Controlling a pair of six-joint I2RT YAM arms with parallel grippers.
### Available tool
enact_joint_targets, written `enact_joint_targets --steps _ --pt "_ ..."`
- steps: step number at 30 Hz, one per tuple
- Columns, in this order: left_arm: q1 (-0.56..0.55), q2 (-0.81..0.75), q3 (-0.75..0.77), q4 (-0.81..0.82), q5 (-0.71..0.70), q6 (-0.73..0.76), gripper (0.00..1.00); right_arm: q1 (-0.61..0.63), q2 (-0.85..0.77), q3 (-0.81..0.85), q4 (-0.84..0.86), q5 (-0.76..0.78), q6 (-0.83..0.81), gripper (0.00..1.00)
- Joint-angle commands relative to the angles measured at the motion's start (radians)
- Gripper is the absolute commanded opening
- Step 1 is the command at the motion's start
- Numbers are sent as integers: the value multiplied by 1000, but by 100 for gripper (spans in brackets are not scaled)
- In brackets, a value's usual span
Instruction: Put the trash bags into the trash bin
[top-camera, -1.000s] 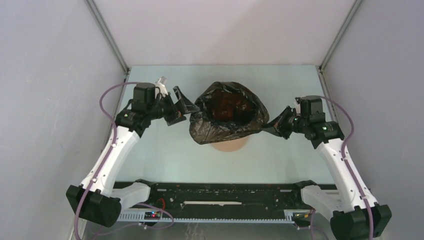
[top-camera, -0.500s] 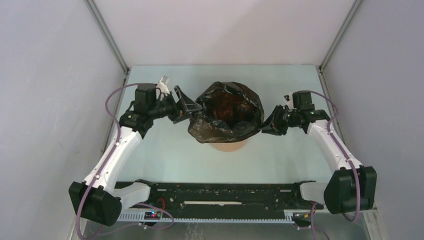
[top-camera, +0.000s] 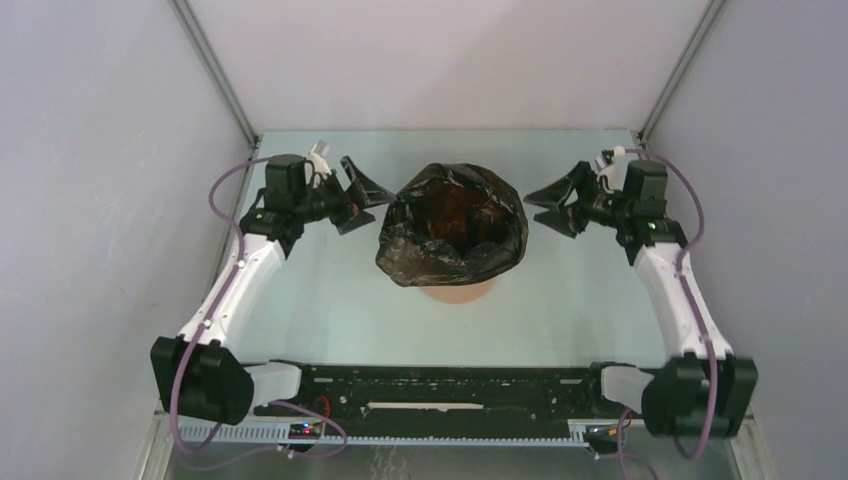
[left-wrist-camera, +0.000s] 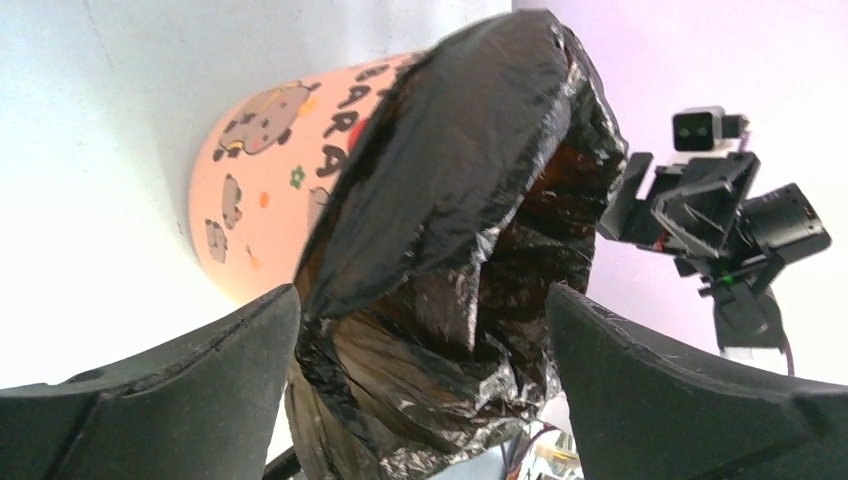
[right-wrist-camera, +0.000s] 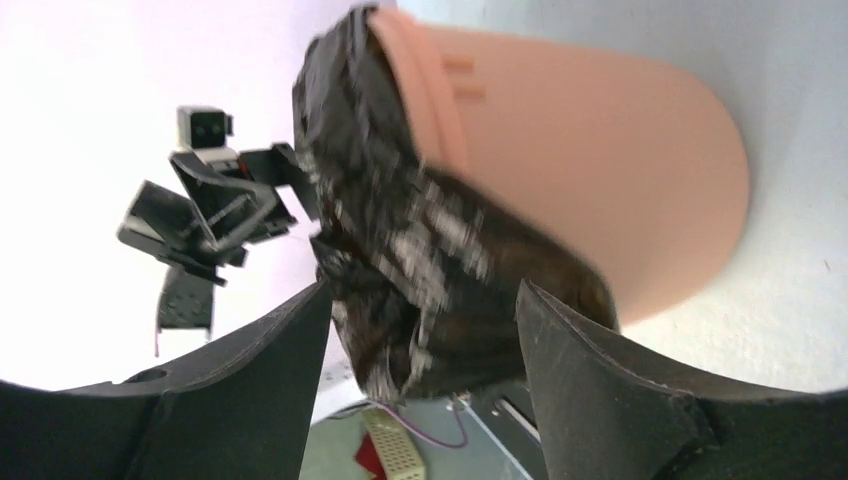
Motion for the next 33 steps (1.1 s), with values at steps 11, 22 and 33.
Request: enact_joint_targets --steps 11,22,33 --pt "70 130 -65 256 230 -52 95 3 445 52 741 -270 432 73" --pt "69 138 -146 367 247 -141 90 63 484 43 856 -281 528 57" --pt "67 125 -157 369 249 -151 91 97 496 26 946 -272 597 10"
